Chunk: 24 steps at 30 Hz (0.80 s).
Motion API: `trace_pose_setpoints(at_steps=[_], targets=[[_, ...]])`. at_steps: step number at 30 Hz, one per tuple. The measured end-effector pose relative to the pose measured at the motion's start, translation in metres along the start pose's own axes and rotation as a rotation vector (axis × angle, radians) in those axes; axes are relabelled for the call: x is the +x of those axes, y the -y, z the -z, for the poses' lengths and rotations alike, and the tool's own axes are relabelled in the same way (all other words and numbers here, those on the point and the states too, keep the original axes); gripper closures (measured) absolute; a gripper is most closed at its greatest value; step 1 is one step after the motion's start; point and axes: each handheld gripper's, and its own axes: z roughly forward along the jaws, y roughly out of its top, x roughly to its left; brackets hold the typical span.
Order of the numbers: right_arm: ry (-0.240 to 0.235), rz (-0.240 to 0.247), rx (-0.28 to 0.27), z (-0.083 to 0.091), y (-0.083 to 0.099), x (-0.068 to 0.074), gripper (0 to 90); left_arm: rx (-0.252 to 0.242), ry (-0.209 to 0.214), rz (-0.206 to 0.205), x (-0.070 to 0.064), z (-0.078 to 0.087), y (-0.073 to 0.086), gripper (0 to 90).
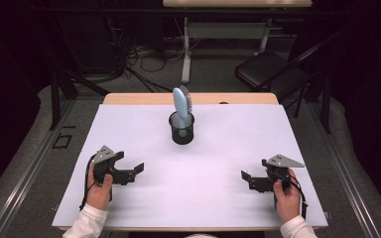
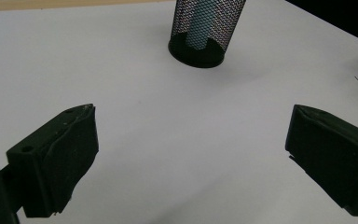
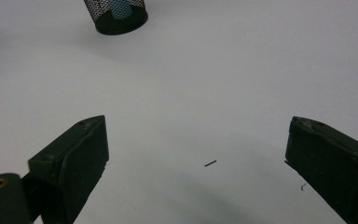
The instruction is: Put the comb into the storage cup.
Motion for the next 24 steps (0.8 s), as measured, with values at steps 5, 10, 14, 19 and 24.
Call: trace_pose_setpoints(at_steps=[5,10,14,19,24], targets=[[-0.001,-0.001,-0.005,-0.0005,0.0,0.0017,5.5,0.002,0.001,-0.001,-0.0002,-0.0003,0.0003,2.8],[0.0,-0.001,-0.005,-0.0005,0.0,0.0017,5.5,0.003,0.002,-0.002,-0.0001,-0.0005,0.0004,2.8],[0.0,0.0,-0.005,-0.0005,0.0,0.0017,5.5,0.002,0.001,0.001,-0.0001,-0.0005,0.0005,2.8],[0.001,0.003,-0.005,-0.0001,-0.0002,0.0013,5.5,-0.001,0.003,0.003,0.0004,-0.0002,0.0005,2.8],[0.002,0.002,-0.007,0.0,-0.0002,0.0006,5.5,-0.002,0.002,0.005,0.0013,-0.0001,0.0003,2.8]])
